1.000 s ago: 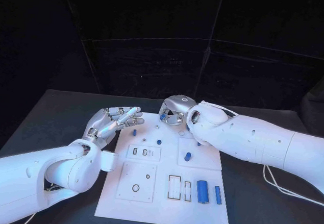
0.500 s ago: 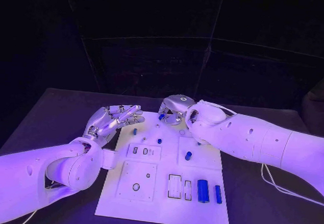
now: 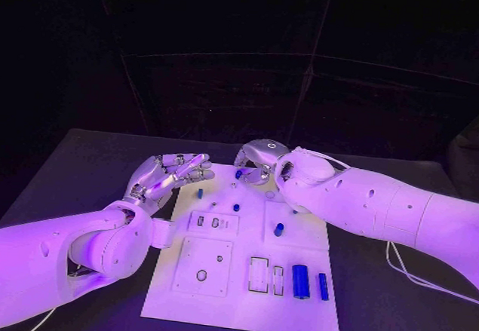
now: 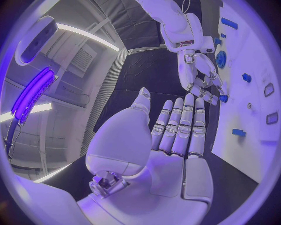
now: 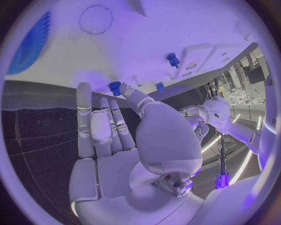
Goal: Assemble the parts on the task board
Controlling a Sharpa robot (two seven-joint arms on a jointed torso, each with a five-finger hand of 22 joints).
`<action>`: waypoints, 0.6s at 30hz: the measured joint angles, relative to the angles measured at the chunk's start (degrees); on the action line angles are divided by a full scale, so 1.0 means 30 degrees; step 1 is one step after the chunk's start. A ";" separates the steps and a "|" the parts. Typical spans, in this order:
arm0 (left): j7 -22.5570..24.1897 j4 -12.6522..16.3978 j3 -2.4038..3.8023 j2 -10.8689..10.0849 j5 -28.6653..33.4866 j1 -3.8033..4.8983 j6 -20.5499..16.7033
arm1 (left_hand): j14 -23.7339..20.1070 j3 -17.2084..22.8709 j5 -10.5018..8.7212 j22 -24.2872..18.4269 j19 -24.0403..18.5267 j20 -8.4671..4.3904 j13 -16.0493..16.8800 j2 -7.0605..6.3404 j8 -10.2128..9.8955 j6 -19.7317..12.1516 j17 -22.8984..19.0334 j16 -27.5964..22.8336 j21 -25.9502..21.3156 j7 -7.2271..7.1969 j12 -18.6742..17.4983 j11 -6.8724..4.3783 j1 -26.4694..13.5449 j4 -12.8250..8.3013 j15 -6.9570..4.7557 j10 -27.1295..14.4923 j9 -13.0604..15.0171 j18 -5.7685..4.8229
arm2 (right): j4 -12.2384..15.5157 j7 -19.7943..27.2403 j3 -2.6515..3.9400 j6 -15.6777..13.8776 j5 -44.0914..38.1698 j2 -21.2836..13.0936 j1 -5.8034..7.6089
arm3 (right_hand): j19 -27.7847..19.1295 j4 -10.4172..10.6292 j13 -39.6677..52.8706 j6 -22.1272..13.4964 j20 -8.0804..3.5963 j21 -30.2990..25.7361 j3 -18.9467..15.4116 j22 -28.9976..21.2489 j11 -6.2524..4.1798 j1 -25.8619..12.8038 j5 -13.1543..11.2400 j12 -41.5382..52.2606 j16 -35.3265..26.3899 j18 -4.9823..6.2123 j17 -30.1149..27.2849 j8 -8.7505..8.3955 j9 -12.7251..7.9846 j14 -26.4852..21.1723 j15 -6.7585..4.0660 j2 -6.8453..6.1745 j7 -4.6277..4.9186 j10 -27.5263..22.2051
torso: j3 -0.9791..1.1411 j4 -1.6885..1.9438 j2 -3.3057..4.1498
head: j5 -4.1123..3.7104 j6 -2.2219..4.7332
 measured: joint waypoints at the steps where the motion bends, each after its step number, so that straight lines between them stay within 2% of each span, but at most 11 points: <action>1: -0.0003 -0.0004 0.0000 -0.0004 0.0000 0.0001 0.0002 | 0.0000 0.0000 0.0000 0.0000 0.0000 0.0000 -0.0005 0.0000 0.0000 0.0000 0.0000 0.0000 0.0000 0.0000 0.0000 0.0000 0.0000 0.0000 0.0000 0.0000 0.0000 0.0000 | 0.0103 0.0000 0.0001 -0.0091 0.0015 -0.0107 0.0001 | 0.0009 0.0070 0.0010 -0.0116 0.0008 -0.0003 -0.0184 -0.0032 0.0006 0.0000 0.0000 0.0000 0.0000 0.0001 -0.0043 0.0000 0.0000 0.0000 0.0000 0.0000 0.0017 -0.0063 | 0.0000 -0.0005 0.0000 | 0.0013 0.0007; 5: -0.0014 -0.0025 0.0000 -0.0032 0.0000 0.0005 0.0014 | 0.0000 0.0000 0.0000 0.0000 0.0000 0.0000 -0.0004 0.0000 0.0000 0.0000 0.0000 0.0000 0.0000 0.0000 0.0000 0.0000 0.0000 0.0000 0.0000 0.0000 0.0000 -0.0001 | 0.0694 0.0002 0.0030 -0.0360 0.0109 -0.0686 0.0003 | 0.0072 0.0281 0.0064 -0.0127 0.0071 -0.0005 -0.0555 -0.0088 -0.0004 0.0135 0.0411 0.0328 0.0001 0.0002 0.0148 0.0000 0.0024 0.0000 0.0000 -0.0013 0.0009 -0.0042 | 0.0002 -0.0024 0.0000 | 0.0024 0.0026; 9: -0.0026 -0.0050 0.0000 -0.0101 0.0000 0.0010 0.0040 | 0.0000 0.0001 0.0000 -0.0019 0.0000 0.0000 -0.0003 0.0000 0.0000 0.0000 0.0001 0.0000 0.0000 0.0000 0.0000 -0.0001 0.0000 0.0000 0.0000 0.0000 0.0000 -0.0002 | 0.1808 0.0002 0.0666 -0.0722 0.0487 -0.1971 0.0012 | 0.0140 0.0486 0.0155 0.0156 0.0138 -0.0005 -0.0805 -0.0106 -0.0144 0.0255 0.0805 0.0793 0.0383 0.0001 0.0779 0.0091 0.0089 0.0043 -0.0044 0.0107 -0.0014 0.0940 | 0.0016 -0.0066 -0.0009 | 0.0007 0.0088; 11: -0.0032 -0.0066 -0.0002 -0.0146 0.0000 0.0012 0.0055 | 0.0000 0.0000 0.0000 -0.0019 0.0000 0.0000 -0.0004 -0.0001 0.0000 0.0001 0.0001 0.0000 0.0000 0.0000 0.0000 -0.0001 0.0000 0.0001 0.0000 0.0000 0.0000 -0.0004 | 0.2543 -0.0006 0.0906 -0.0869 0.0899 -0.2775 0.0012 | 0.0290 0.0656 0.0332 0.0364 0.0068 -0.0003 -0.0975 -0.0105 -0.0379 0.0255 0.1100 0.1362 0.0763 0.0000 0.1547 0.0167 0.0113 0.0180 -0.0182 0.0107 -0.0222 0.2003 | 0.0035 -0.0104 -0.0018 | -0.0007 0.0125; 13: -0.0037 -0.0075 -0.0004 -0.0183 0.0004 0.0012 0.0068 | 0.0000 0.0000 0.0000 -0.0018 0.0000 0.0000 -0.0003 0.0000 0.0000 0.0001 0.0001 0.0001 0.0000 0.0000 0.0000 -0.0001 0.0000 0.0001 0.0000 0.0000 0.0000 -0.0005 | 0.3268 -0.0081 0.1083 -0.1015 0.1604 -0.3788 0.0031 | 0.0472 0.0898 0.0643 0.0530 -0.0063 0.0132 -0.1217 -0.0106 -0.0712 0.0062 0.1545 0.2100 0.1150 0.0000 0.2307 0.0216 0.0113 0.0174 -0.0485 -0.0087 -0.0389 0.3406 | 0.0062 -0.0163 -0.0048 | -0.0004 0.0143; 16: -0.0042 -0.0077 -0.0004 -0.0200 0.0019 0.0013 0.0090 | 0.0000 0.0001 0.0000 -0.0018 0.0000 0.0000 -0.0003 0.0000 0.0000 0.0001 0.0001 0.0001 -0.0001 -0.0001 0.0000 -0.0001 0.0000 0.0001 0.0000 0.0001 0.0000 -0.0006 | 0.4147 -0.0315 0.1207 -0.1062 0.2645 -0.5112 0.0044 | 0.0697 0.1289 0.1333 0.0270 -0.0289 0.0143 -0.1773 -0.0105 -0.1209 -0.0350 0.1795 0.3326 0.1412 -0.0003 0.2820 0.0217 0.0101 0.0159 -0.0897 -0.0498 -0.0705 0.5337 | 0.0092 -0.0256 -0.0103 | -0.0053 0.0154; 18: -0.0044 -0.0078 -0.0004 -0.0207 0.0027 0.0013 0.0109 | 0.0000 0.0000 0.0000 -0.0018 0.0000 0.0000 -0.0002 0.0000 0.0000 0.0000 0.0001 0.0001 0.0000 0.0000 0.0000 -0.0001 0.0000 0.0001 0.0000 0.0001 0.0000 -0.0007 | 0.4754 -0.0551 0.1264 -0.0996 0.3360 -0.5950 0.0060 | 0.0812 0.1664 0.2250 0.0010 -0.0624 0.0143 -0.2574 -0.0129 -0.1538 -0.0591 0.1899 0.4599 0.1637 -0.0001 0.3221 0.0217 0.0088 0.0140 -0.1178 -0.0747 -0.0965 0.6416 | 0.0112 -0.0320 -0.0135 | -0.0095 0.0192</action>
